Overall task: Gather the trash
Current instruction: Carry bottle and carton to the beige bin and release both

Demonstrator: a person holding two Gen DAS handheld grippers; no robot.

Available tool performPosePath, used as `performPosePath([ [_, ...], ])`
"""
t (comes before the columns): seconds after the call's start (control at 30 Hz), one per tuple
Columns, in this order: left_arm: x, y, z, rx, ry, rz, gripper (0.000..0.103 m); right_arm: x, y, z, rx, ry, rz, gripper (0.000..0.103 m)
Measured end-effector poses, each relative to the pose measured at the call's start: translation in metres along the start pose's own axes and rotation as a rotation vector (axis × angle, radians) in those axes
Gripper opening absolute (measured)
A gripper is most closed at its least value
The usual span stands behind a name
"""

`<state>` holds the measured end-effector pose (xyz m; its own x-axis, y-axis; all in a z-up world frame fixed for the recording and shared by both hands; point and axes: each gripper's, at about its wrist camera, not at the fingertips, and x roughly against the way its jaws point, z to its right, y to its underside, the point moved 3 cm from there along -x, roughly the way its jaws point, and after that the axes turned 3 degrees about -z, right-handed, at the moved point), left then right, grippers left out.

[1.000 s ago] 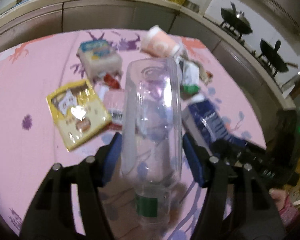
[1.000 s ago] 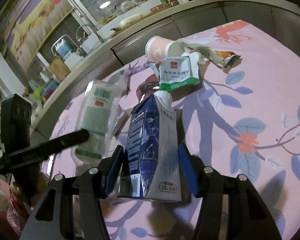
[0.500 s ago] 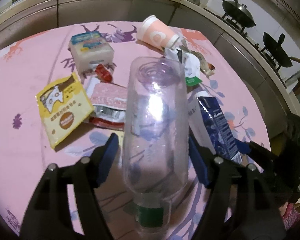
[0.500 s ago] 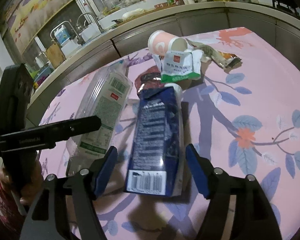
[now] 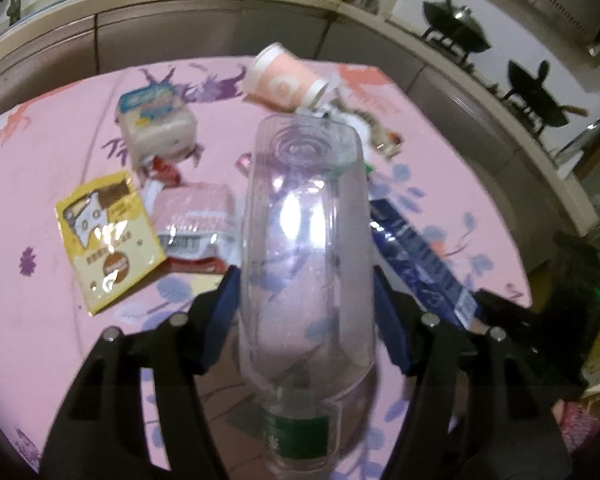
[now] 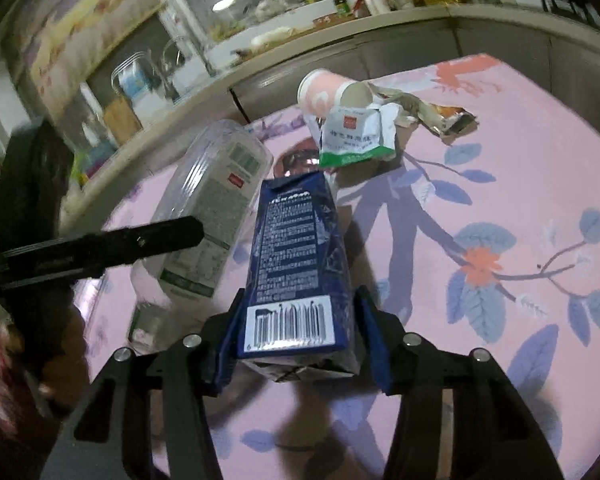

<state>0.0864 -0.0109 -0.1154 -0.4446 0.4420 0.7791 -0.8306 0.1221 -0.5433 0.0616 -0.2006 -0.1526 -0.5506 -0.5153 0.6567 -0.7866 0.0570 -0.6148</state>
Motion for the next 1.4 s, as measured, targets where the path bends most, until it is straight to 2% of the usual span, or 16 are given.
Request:
performPosePath([
  [0.07, 0.006, -0.005, 0.006, -0.006, 0.034, 0.011, 0.062, 0.006, -0.004, 0.009, -0.06, -0.059, 0.007, 0.05],
  [0.13, 0.009, -0.012, 0.015, -0.009, 0.071, 0.019, 0.062, 0.014, -0.007, 0.019, -0.102, -0.077, 0.025, 0.05],
  [0.37, -0.008, -0.045, 0.061, -0.083, 0.139, 0.019, 0.062, 0.053, -0.011, 0.064, -0.192, -0.023, 0.129, 0.048],
  [0.5, -0.04, -0.061, 0.105, -0.159, 0.171, -0.017, 0.062, 0.077, -0.007, 0.11, -0.298, 0.02, 0.192, 0.047],
  [0.67, -0.077, -0.077, 0.15, -0.206, 0.221, -0.076, 0.062, 0.116, -0.004, 0.166, -0.426, 0.048, 0.295, 0.047],
  [0.87, -0.127, -0.098, 0.221, -0.301, 0.284, -0.156, 0.062, 0.164, -0.003, 0.223, -0.511, 0.14, 0.409, 0.047],
  [1.0, -0.169, -0.112, 0.272, -0.348, 0.326, -0.23, 0.062, 0.183, 0.001, 0.264, -0.574, 0.21, 0.445, 0.047],
  [1.2, -0.231, -0.123, 0.328, -0.42, 0.289, -0.299, 0.062, 0.185, 0.0, 0.31, -0.629, 0.3, 0.432, 0.047],
  [1.33, -0.257, -0.128, 0.353, -0.457, 0.263, -0.311, 0.062, 0.176, 0.001, 0.321, -0.64, 0.349, 0.414, 0.047],
  [1.4, -0.268, -0.131, 0.361, -0.463, 0.255, -0.334, 0.062, 0.173, 0.003, 0.326, -0.653, 0.344, 0.41, 0.047],
])
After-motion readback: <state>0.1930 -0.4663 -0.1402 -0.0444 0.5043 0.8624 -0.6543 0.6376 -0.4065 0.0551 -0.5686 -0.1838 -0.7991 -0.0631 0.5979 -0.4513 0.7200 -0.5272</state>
